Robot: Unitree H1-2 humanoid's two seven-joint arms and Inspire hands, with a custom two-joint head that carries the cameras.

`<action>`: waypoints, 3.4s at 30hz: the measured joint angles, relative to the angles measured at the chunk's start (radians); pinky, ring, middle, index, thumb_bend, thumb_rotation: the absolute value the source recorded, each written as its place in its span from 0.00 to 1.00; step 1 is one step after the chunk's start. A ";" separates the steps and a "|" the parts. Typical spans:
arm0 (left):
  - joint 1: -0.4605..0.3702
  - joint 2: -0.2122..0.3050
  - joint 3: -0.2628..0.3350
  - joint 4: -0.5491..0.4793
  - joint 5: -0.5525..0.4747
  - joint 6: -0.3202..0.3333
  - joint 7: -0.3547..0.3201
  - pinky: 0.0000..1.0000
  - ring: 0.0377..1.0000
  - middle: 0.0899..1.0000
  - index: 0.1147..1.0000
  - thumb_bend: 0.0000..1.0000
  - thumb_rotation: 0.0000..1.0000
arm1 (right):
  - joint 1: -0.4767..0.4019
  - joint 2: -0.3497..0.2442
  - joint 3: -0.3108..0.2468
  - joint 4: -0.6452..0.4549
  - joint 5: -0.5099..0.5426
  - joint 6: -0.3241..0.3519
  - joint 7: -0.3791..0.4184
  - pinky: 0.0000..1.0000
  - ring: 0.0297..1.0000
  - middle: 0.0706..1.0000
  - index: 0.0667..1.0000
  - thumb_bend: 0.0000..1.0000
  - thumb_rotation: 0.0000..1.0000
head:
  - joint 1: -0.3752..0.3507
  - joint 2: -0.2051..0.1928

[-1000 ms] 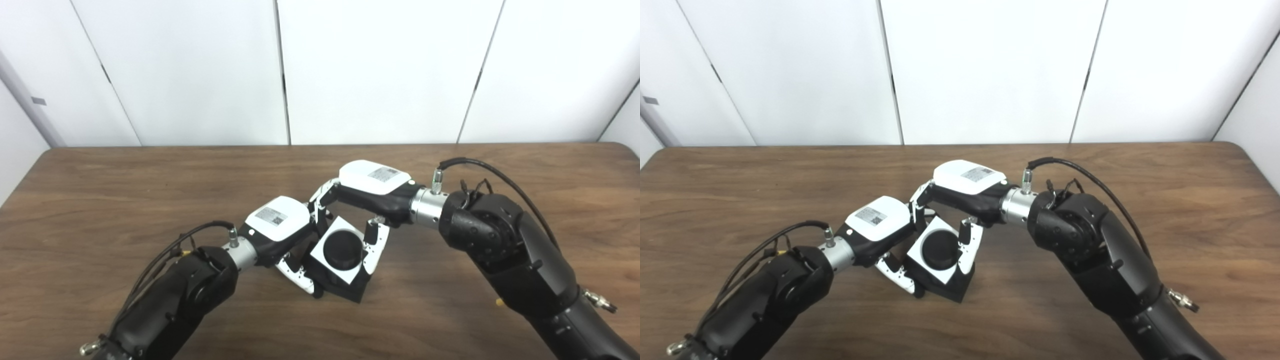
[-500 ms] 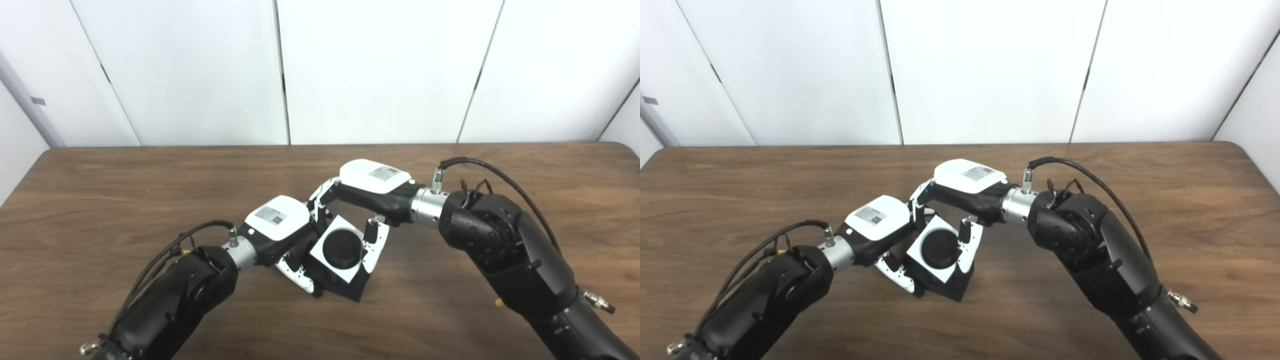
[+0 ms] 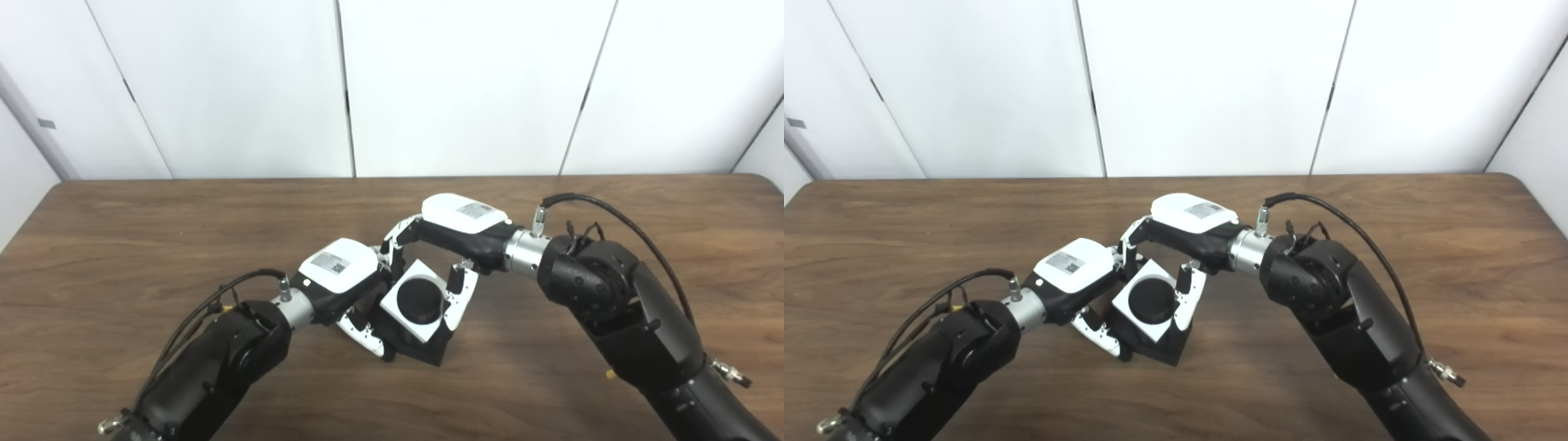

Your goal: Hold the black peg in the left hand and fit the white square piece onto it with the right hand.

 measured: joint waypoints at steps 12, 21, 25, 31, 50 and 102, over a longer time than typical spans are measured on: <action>-0.001 0.000 -0.001 -0.001 0.001 0.006 -0.001 0.79 0.92 0.89 0.43 0.52 0.08 | 0.001 -0.002 0.001 0.002 0.000 -0.003 -0.007 0.74 0.80 0.75 0.45 0.52 0.14 | -0.002 0.000; -0.001 0.000 -0.002 -0.004 0.002 0.006 -0.001 0.79 0.91 0.88 0.43 0.52 0.08 | 0.022 -0.033 0.008 0.013 -0.019 0.043 0.024 0.75 0.83 0.83 0.76 0.95 0.38 | -0.002 0.003; -0.001 0.000 -0.002 -0.004 0.002 0.006 -0.001 0.78 0.91 0.88 0.43 0.52 0.08 | 0.021 -0.032 0.010 0.013 -0.020 0.050 0.028 0.75 0.84 0.84 0.76 0.95 0.37 | -0.002 0.003; -0.001 0.000 -0.002 -0.004 0.002 0.006 -0.002 0.79 0.92 0.88 0.43 0.52 0.08 | 0.021 -0.032 0.010 0.013 -0.018 0.057 0.029 0.75 0.82 0.83 0.74 0.95 0.35 | -0.003 0.005; -0.003 0.000 -0.001 -0.007 0.003 0.008 -0.006 0.79 0.92 0.88 0.43 0.52 0.08 | 0.058 0.000 -0.036 0.013 0.011 -0.043 -0.099 0.63 0.74 0.75 0.51 0.61 0.18 | -0.003 0.008; -0.008 -0.002 -0.001 -0.005 -0.002 0.008 -0.009 0.78 0.90 0.87 0.42 0.52 0.08 | -0.009 -0.069 -0.060 -0.067 0.054 0.116 0.058 0.72 0.89 0.98 1.00 1.00 0.31 | -0.006 0.014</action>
